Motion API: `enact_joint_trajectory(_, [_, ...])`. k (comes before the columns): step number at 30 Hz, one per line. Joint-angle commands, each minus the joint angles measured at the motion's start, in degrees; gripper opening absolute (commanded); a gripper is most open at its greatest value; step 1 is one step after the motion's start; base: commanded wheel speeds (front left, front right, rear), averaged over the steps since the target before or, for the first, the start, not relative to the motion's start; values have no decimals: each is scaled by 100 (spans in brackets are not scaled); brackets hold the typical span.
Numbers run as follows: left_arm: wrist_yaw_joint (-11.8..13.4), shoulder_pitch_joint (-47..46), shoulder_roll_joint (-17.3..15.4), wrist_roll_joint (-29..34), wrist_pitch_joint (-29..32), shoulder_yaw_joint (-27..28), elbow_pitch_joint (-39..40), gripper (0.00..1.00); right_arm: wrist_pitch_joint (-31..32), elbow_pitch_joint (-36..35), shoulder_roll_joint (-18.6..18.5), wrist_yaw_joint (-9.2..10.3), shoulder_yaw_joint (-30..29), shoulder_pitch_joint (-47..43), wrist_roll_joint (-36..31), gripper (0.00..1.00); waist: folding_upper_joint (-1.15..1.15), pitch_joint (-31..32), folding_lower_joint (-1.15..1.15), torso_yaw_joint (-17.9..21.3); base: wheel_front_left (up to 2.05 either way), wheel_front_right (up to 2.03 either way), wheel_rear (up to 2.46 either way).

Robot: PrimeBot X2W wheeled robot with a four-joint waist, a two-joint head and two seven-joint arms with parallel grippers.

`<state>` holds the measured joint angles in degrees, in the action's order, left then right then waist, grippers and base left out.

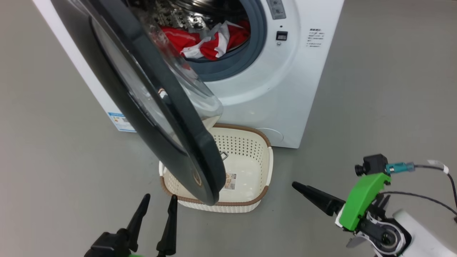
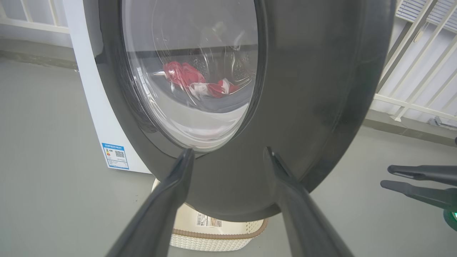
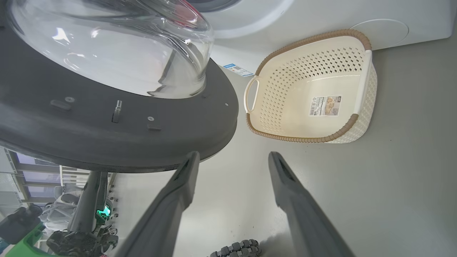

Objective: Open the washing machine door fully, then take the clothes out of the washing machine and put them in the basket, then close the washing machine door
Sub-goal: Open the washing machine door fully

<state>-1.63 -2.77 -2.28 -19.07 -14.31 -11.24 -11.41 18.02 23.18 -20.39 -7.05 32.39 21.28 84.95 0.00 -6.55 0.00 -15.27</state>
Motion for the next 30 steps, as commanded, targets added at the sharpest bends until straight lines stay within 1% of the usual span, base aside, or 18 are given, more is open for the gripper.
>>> enact_joint_trajectory(1, [-52, 6, -60, 71, -69, 225, 106, 100, -135, -130, -97, -44, 58, -95, -38, 100, 0, 87, 0, 117, 0, 0, 0])
enact_joint_trajectory(6, [-90, 61, -60, 64, -69, 342, 74, 100, -567, -31, -293, -44, 299, -399, -284, 100, 0, 119, 0, 287, 0, 0, 0])
enact_joint_trajectory(13, [-117, 93, -60, 73, -69, 452, 33, 100, -1092, 63, -449, -44, 525, -672, -396, 100, 0, 134, 0, 483, 0, 0, 0])
enact_joint_trajectory(17, [-126, 110, -60, 85, -69, 500, 21, 100, -1606, 140, -540, -44, 585, -800, -481, 100, 0, 142, 0, 584, 0, 0, 0])
enact_joint_trajectory(20, [-131, 120, -60, 97, -69, 532, 10, 100, -2224, 229, -589, -44, 594, -861, -648, 100, 0, 146, 0, 644, 0, 0, 0])
enact_joint_trajectory(23, [-144, 127, -60, 106, -69, 575, -9, 100, -2952, 372, -657, -44, 673, -899, -982, 100, 0, 141, 0, 692, 0, 0, 0])
enact_joint_trajectory(24, [-154, 125, -60, 111, -69, 592, -21, 100, -3181, 472, -685, -44, 741, -908, -1234, 100, 0, 137, 0, 710, 0, 0, 0])
enact_joint_trajectory(27, [-167, 115, -60, 114, -69, 617, -33, 100, -3291, 674, -665, -44, 696, -925, -1673, 100, 0, 123, 0, 730, 0, 0, 0])
enact_joint_trajectory(30, [-173, 107, -60, 130, -69, 637, -43, 100, -3298, 726, -526, -44, 152, -997, -2367, 100, 0, 107, 0, 752, 0, 0, 0])
